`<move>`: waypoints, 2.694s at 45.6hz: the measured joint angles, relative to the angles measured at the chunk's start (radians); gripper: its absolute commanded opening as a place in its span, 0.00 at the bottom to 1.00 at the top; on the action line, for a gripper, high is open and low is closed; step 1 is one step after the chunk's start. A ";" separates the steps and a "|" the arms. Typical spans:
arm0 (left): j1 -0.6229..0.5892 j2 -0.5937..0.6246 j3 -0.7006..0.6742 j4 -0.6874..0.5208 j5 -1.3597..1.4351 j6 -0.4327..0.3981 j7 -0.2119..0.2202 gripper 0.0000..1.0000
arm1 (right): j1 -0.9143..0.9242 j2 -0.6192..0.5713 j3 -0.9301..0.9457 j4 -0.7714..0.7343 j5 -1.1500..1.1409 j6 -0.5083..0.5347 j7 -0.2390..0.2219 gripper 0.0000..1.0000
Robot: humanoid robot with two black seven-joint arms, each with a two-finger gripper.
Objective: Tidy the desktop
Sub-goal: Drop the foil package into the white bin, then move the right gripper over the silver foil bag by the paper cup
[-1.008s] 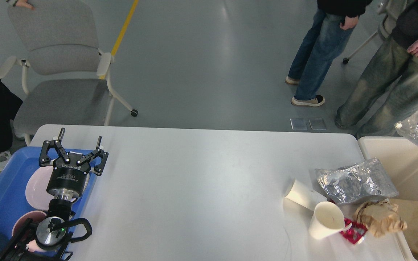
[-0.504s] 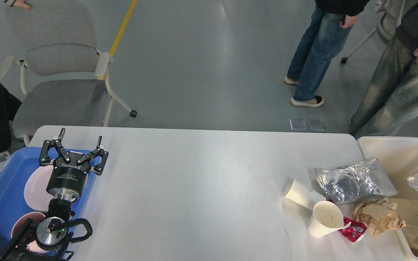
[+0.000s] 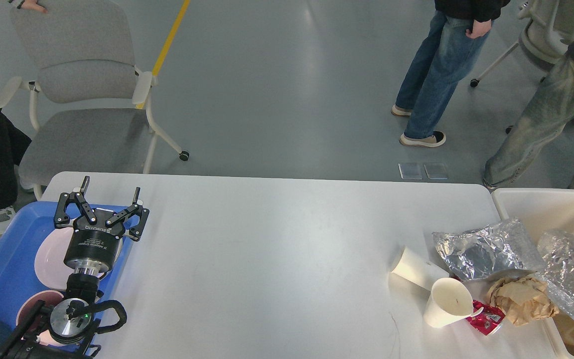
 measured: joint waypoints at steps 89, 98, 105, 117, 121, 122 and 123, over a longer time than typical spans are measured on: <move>0.000 0.000 0.000 0.000 0.000 0.000 0.000 0.96 | 2.087 0.035 -0.424 1.585 -0.262 1.001 -0.084 1.00; 0.000 0.000 0.000 0.000 0.000 0.000 0.000 0.96 | 2.015 0.031 -0.427 1.590 -0.264 0.999 -0.084 1.00; 0.000 0.000 0.000 0.000 0.000 0.000 0.000 0.96 | 1.908 0.028 -0.426 1.590 -0.268 0.928 -0.084 1.00; 0.000 0.000 0.000 0.000 0.000 0.000 0.000 0.96 | 1.691 0.045 -0.409 1.586 -0.269 0.663 -0.088 1.00; 0.000 0.000 0.000 0.000 0.000 0.000 0.000 0.96 | 1.618 0.044 -0.421 1.568 -0.270 0.560 -0.091 1.00; 0.000 0.000 0.000 0.000 0.001 0.000 0.000 0.96 | 1.605 0.043 -0.425 1.561 -0.270 0.540 -0.092 1.00; 0.000 0.000 0.000 0.000 0.001 0.000 0.000 0.96 | 1.592 0.042 -0.429 1.552 -0.270 0.521 -0.092 1.00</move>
